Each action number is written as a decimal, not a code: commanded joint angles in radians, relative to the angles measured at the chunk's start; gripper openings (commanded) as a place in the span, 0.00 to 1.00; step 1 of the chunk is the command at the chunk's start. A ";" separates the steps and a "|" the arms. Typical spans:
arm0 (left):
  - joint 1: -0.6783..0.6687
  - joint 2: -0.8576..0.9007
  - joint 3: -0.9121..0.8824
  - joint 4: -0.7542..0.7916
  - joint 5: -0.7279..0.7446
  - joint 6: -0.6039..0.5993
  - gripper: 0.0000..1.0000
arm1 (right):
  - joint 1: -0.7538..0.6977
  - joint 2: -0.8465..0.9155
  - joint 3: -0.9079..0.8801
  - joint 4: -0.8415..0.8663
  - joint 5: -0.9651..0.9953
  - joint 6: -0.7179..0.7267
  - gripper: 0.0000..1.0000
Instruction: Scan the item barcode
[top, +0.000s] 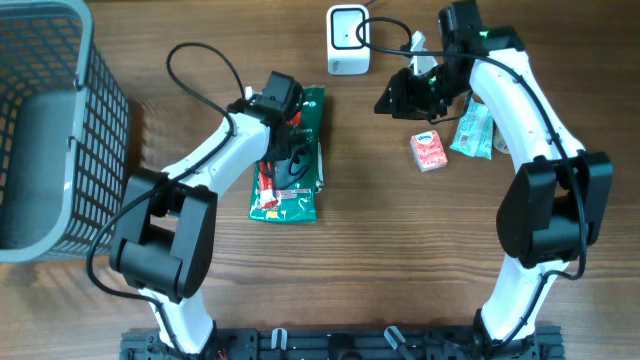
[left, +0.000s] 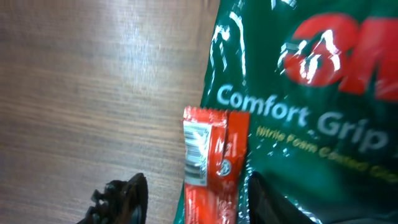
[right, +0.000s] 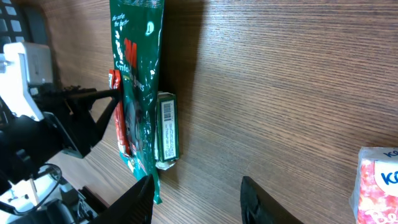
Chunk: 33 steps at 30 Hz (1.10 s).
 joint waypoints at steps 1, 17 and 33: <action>-0.005 -0.018 0.017 -0.013 -0.020 0.008 0.42 | 0.003 -0.014 0.000 -0.002 -0.020 -0.022 0.45; -0.038 -0.010 0.014 -0.012 0.039 0.007 0.21 | 0.003 -0.014 0.000 -0.002 -0.020 -0.022 0.45; -0.039 0.085 0.014 -0.009 0.010 0.008 0.15 | 0.003 -0.014 0.000 -0.005 -0.020 -0.021 0.45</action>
